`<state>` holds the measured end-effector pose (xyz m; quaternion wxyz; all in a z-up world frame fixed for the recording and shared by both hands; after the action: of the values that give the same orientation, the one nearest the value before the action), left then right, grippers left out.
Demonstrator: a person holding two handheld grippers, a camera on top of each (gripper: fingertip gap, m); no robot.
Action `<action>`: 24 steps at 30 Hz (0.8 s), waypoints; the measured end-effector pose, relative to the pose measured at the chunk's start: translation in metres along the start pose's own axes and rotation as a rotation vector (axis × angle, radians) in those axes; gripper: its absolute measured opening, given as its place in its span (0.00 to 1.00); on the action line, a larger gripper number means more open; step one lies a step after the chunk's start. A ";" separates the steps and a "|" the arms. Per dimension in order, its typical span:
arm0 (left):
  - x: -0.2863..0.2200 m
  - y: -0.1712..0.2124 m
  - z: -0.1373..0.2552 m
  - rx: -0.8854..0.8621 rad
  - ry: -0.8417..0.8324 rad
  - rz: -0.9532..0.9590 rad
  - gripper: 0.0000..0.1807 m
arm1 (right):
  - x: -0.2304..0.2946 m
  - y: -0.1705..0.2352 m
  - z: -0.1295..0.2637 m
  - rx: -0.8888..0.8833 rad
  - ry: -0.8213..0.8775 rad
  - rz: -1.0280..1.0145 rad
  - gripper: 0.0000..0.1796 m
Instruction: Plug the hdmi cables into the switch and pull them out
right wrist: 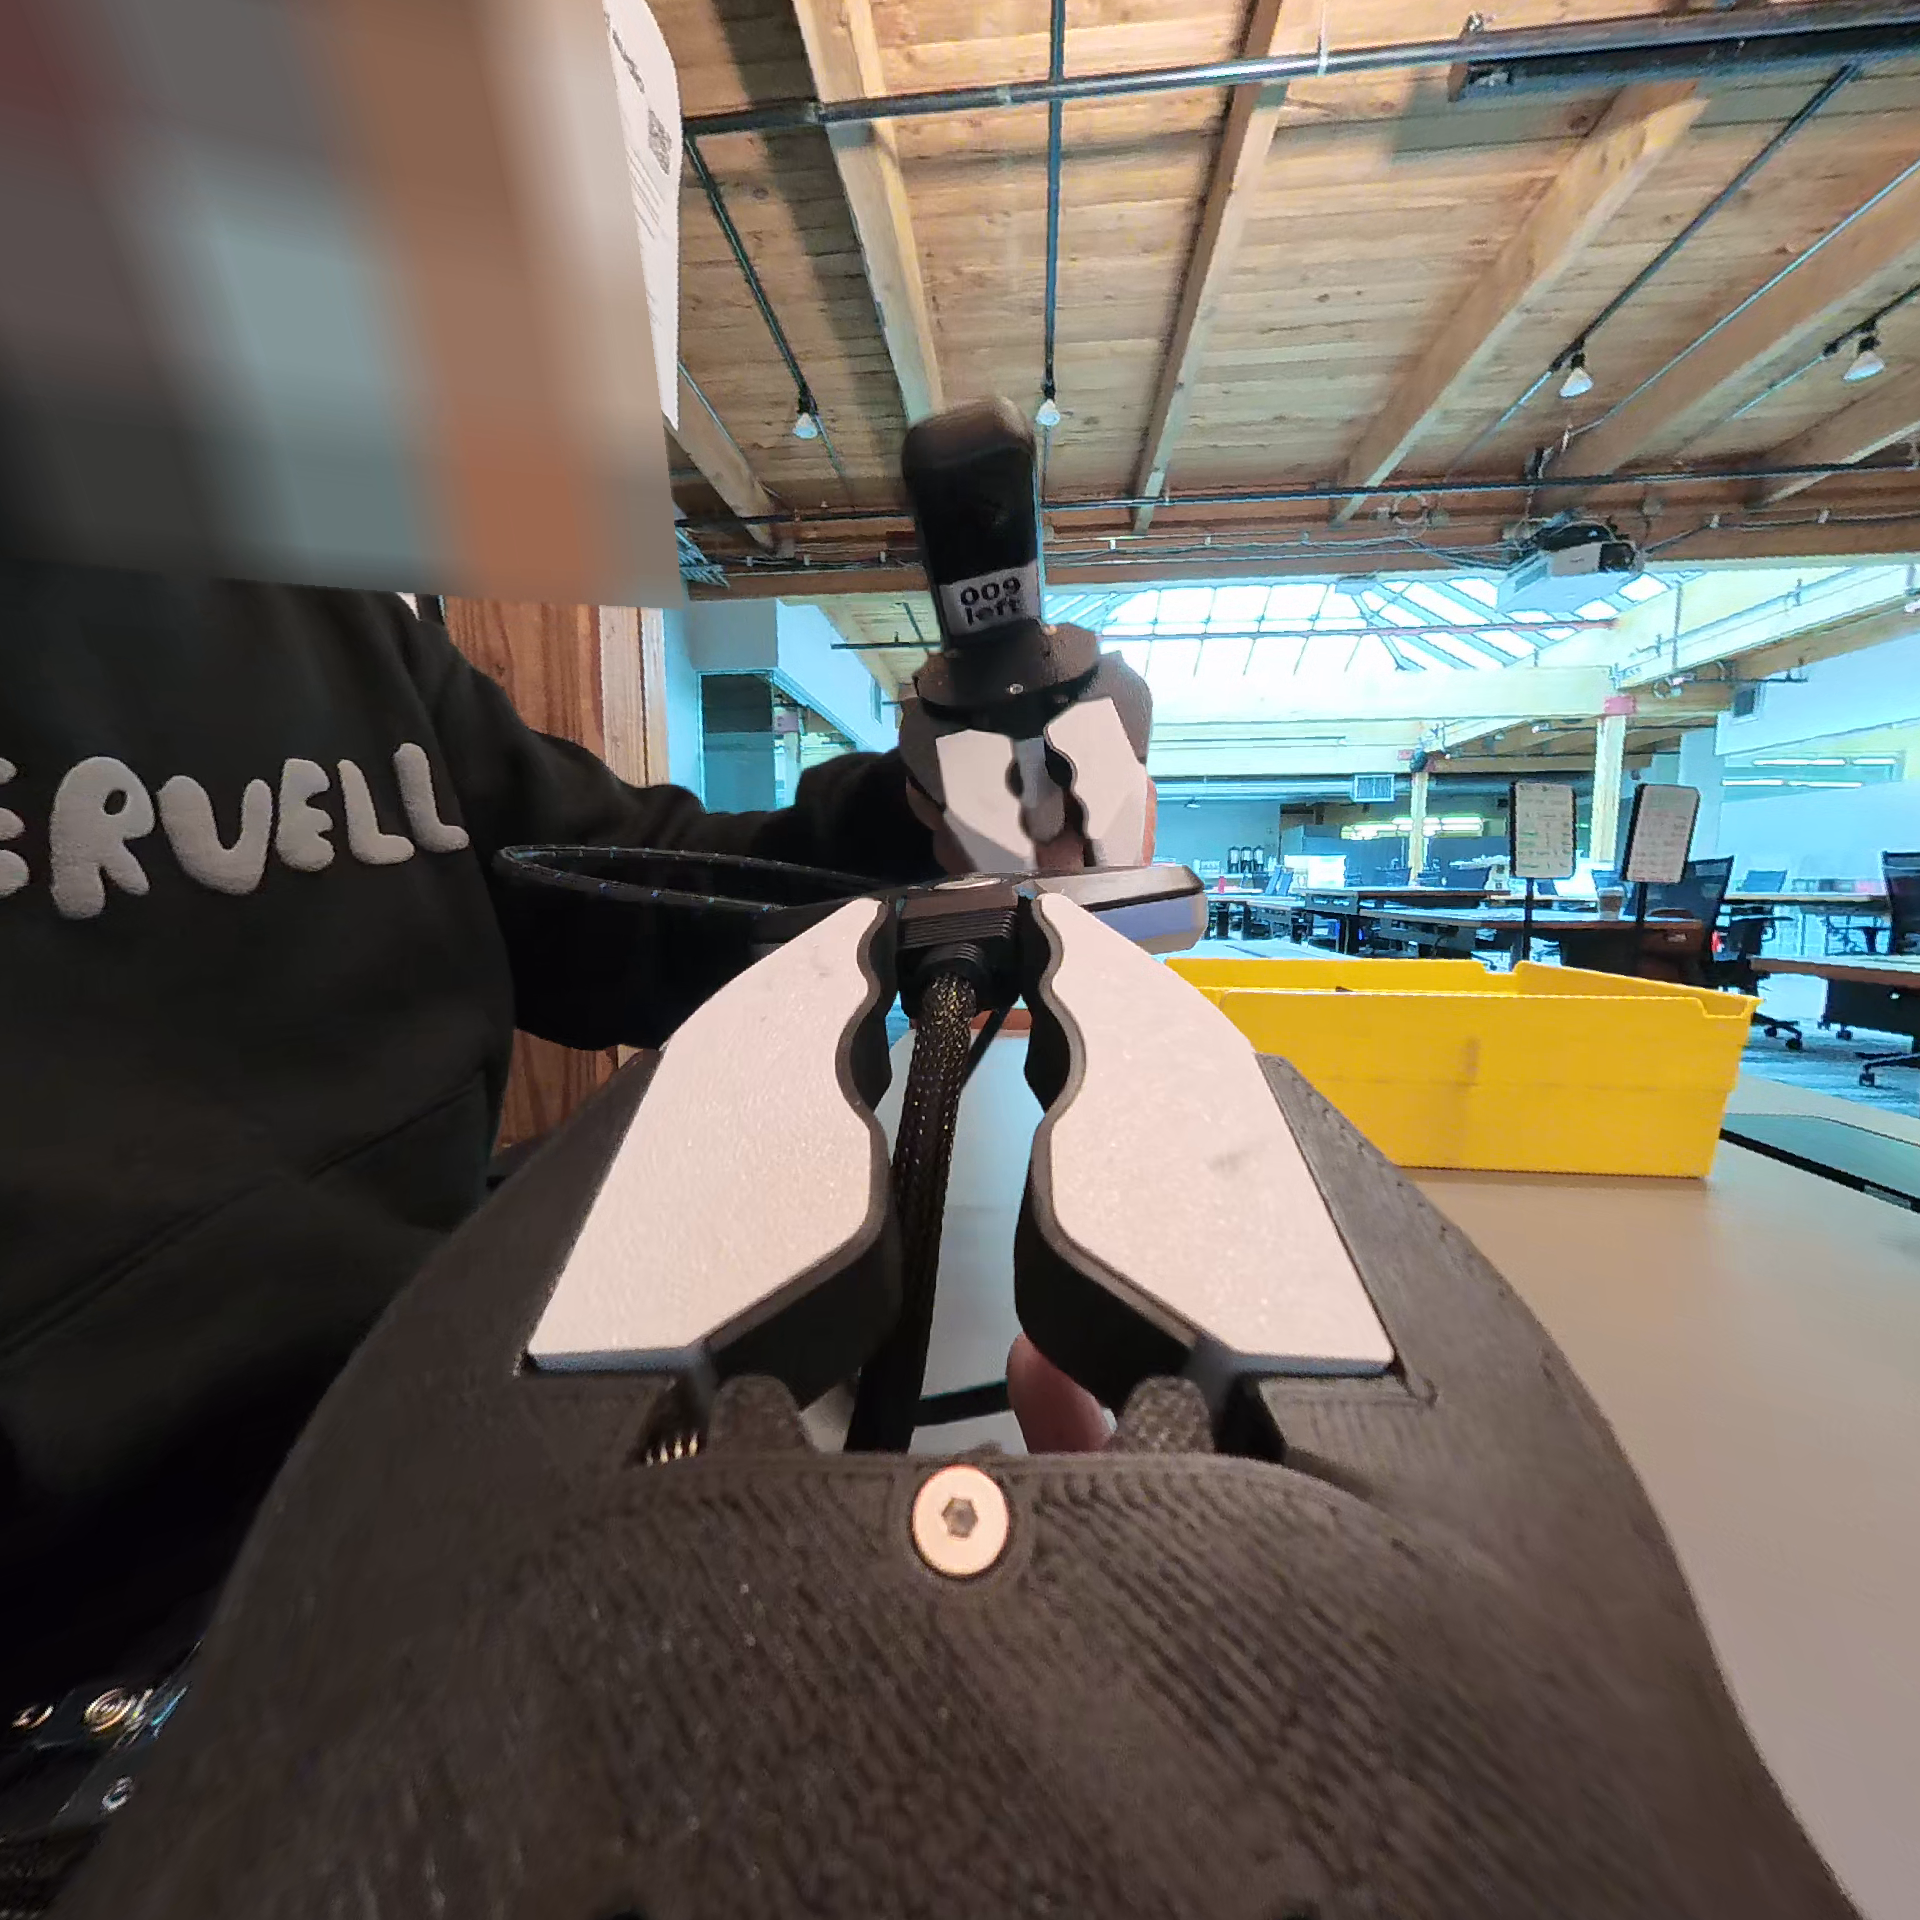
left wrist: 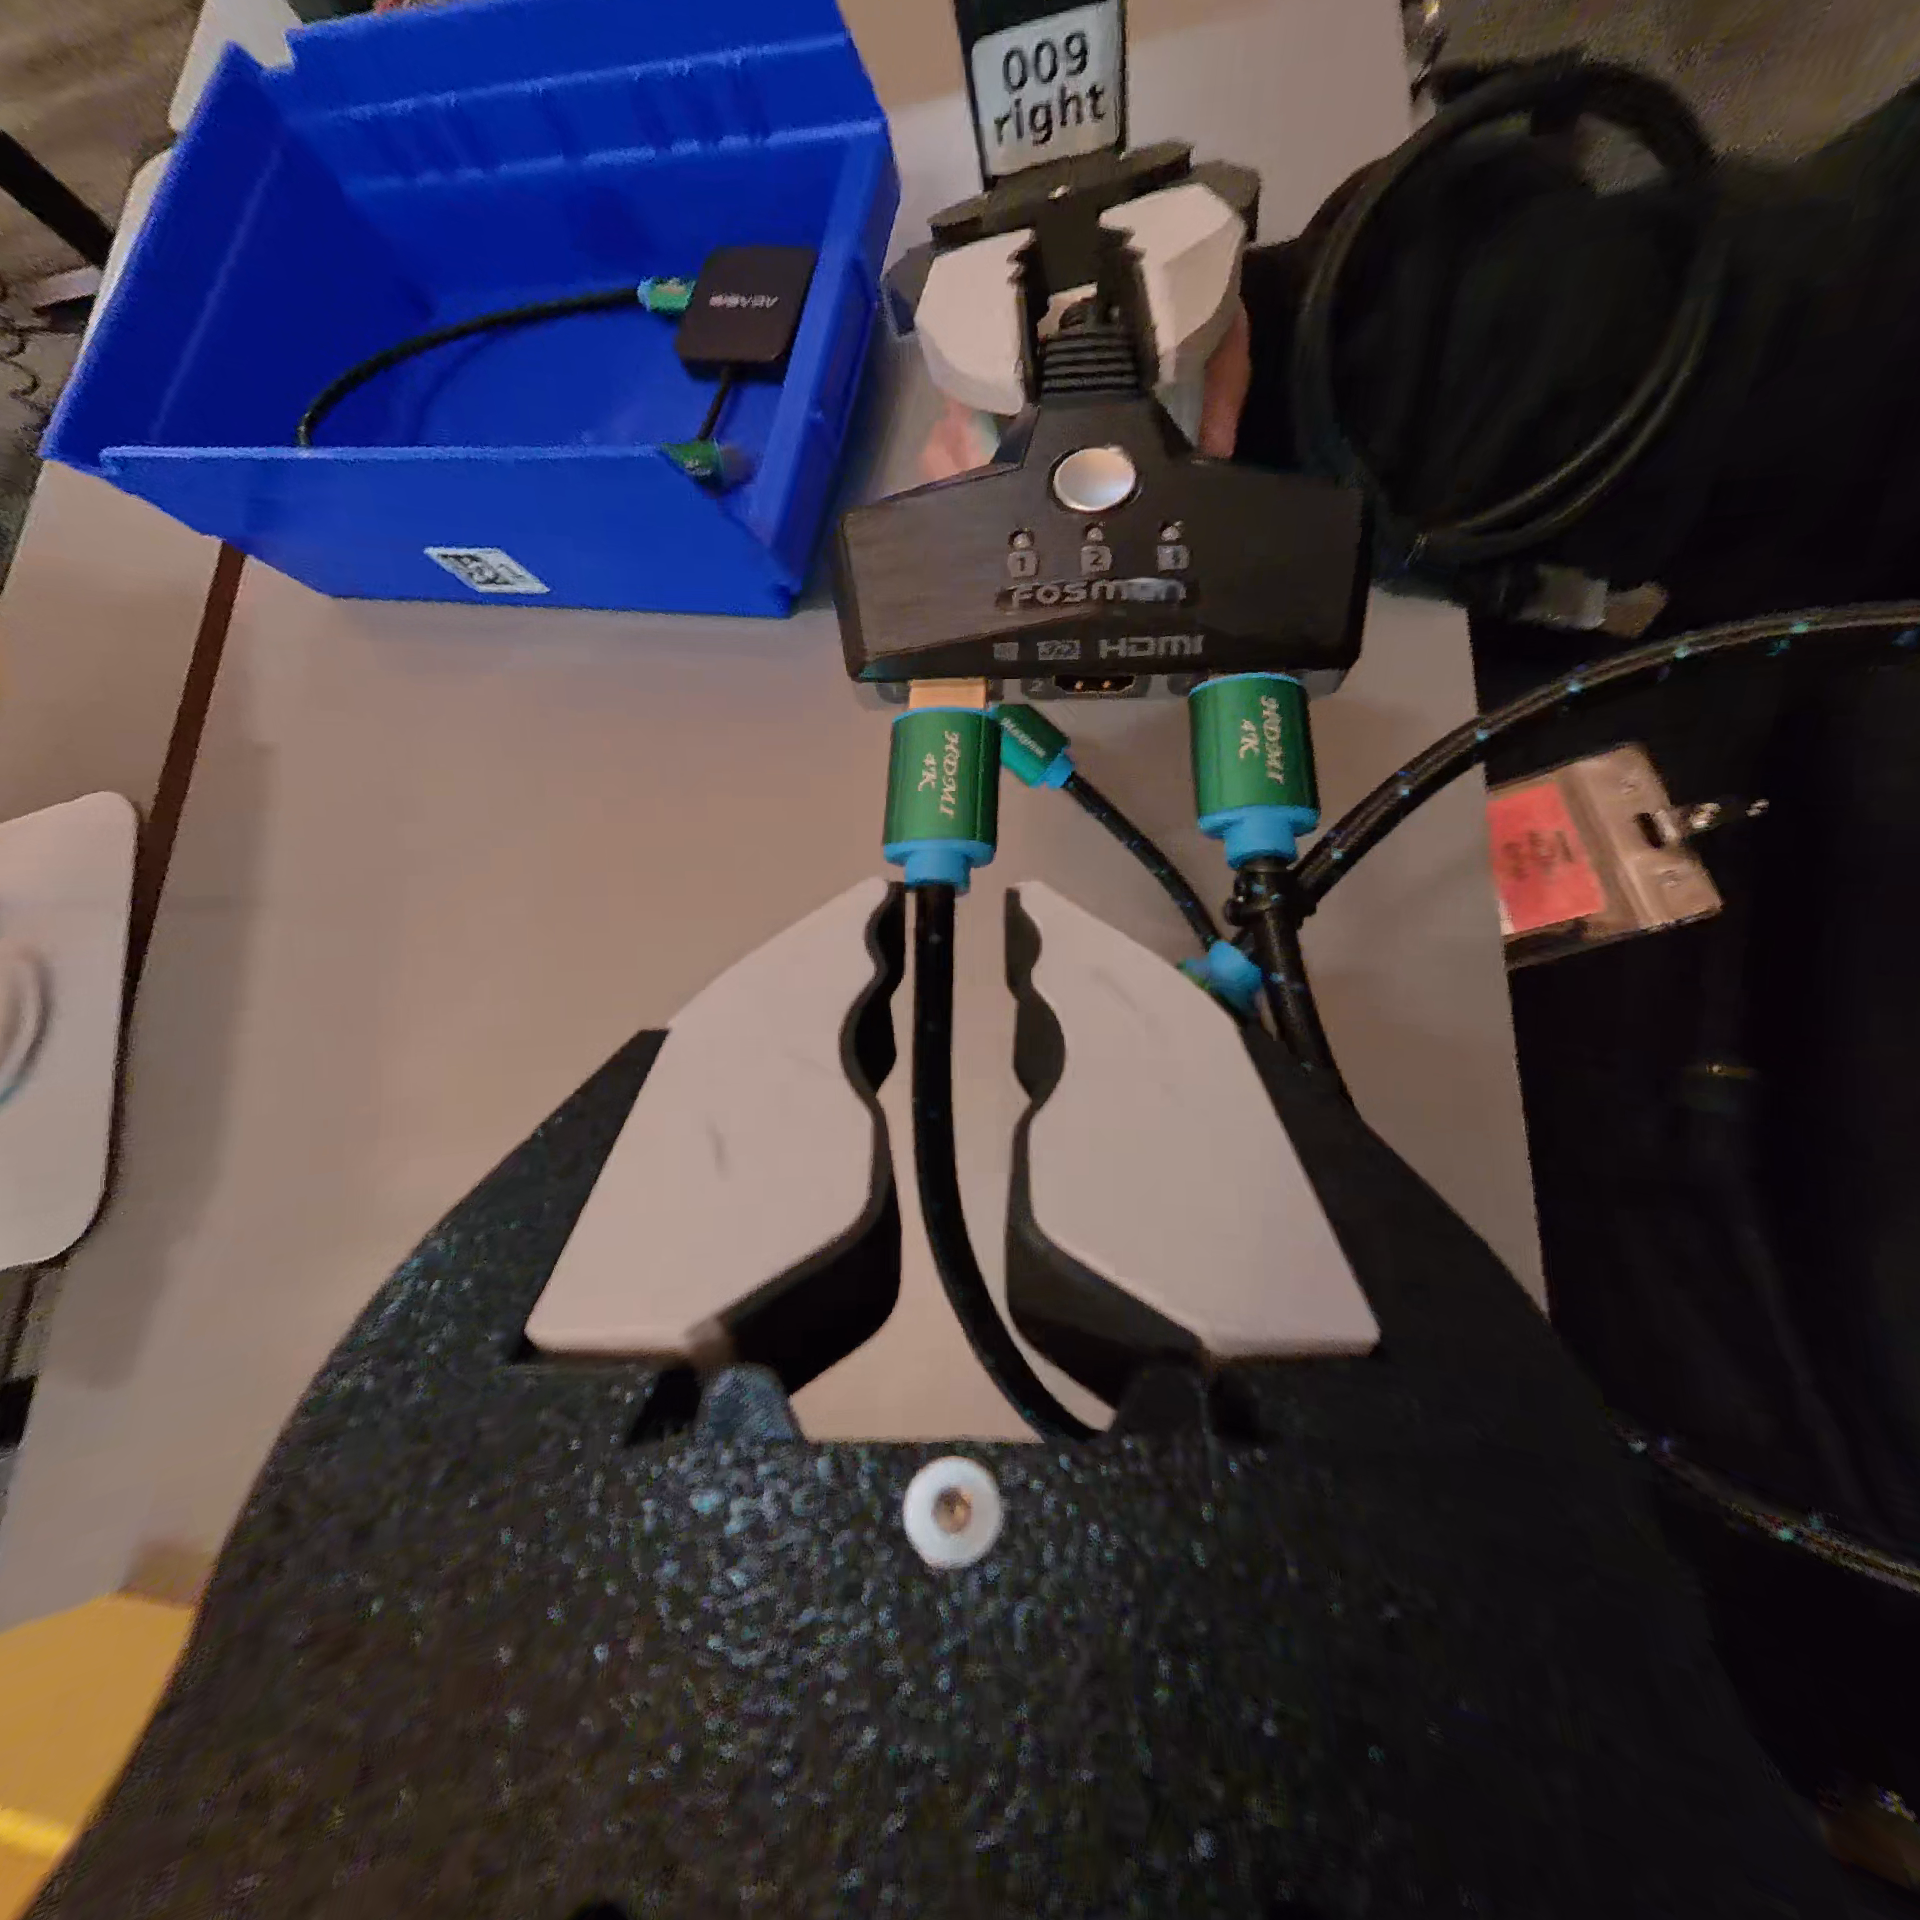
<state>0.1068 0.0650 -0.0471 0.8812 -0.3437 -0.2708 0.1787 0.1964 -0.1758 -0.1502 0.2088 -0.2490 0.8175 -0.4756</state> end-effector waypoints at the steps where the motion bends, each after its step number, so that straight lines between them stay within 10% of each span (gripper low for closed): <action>1: 0.000 0.001 0.000 -0.015 0.013 0.009 0.09 | 0.000 0.000 0.000 0.001 -0.004 0.002 0.13; 24: -0.001 0.004 -0.004 -0.041 -0.011 0.025 0.11 | 0.000 0.002 -0.004 0.034 -0.008 0.014 0.13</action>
<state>0.1080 0.0652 -0.0523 0.8701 -0.3642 -0.2752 0.1859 0.1933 -0.1722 -0.1504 0.2194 -0.2416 0.8102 -0.4870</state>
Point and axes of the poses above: each gripper's, where its closed fingertips meet, z back along the fingers, y out of its underside, x = y × z across the jaws, the point moved 10 cm from there along z, back along the fingers, and after that the axes turned 13 degrees about -y, right-handed, at the moved point
